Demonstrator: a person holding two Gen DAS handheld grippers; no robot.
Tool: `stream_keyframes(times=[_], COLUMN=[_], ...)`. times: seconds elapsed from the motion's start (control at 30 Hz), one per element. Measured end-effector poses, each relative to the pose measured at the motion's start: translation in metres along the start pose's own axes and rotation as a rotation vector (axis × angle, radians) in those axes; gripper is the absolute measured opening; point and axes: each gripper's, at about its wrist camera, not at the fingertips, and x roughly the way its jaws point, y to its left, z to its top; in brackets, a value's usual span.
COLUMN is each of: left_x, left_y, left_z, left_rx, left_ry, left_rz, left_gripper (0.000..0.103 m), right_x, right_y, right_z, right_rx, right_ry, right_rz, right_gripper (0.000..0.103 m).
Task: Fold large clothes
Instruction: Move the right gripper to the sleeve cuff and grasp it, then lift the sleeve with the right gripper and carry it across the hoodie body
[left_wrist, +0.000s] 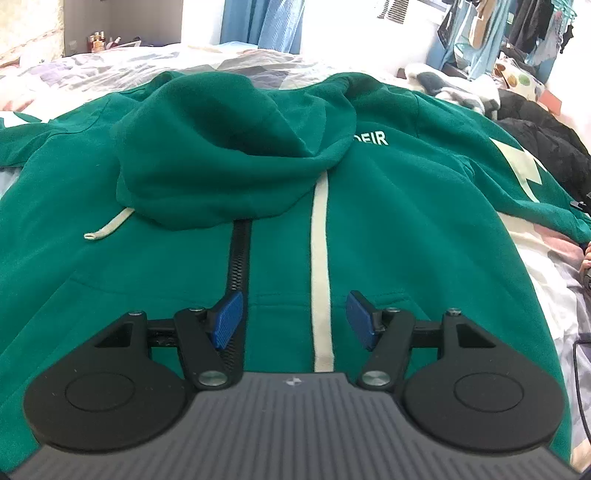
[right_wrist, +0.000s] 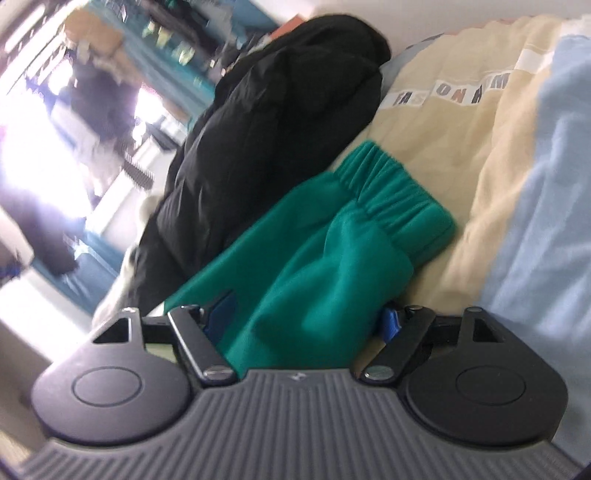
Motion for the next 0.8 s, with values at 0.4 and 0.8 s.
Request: stream_keyframes(times=[0.4, 0.8], left_x=[0.006, -0.02], left_y=[0.011, 0.03], left_z=[0.007, 0.015], left_rx=[-0.041, -0.052], left_ry=[-0.024, -0.044], left_rz=[0.018, 0.027], left_gripper=[0.068, 0.068], right_x=[0.026, -0.009], right_y=[-0.013, 0.047], right_z=[0.014, 0.032], right_rx=[-0.068, -0.266], right_ry=[-0.088, -0.165], right_rz=[-0.019, 0.006], right_gripper=[0.011, 0.008])
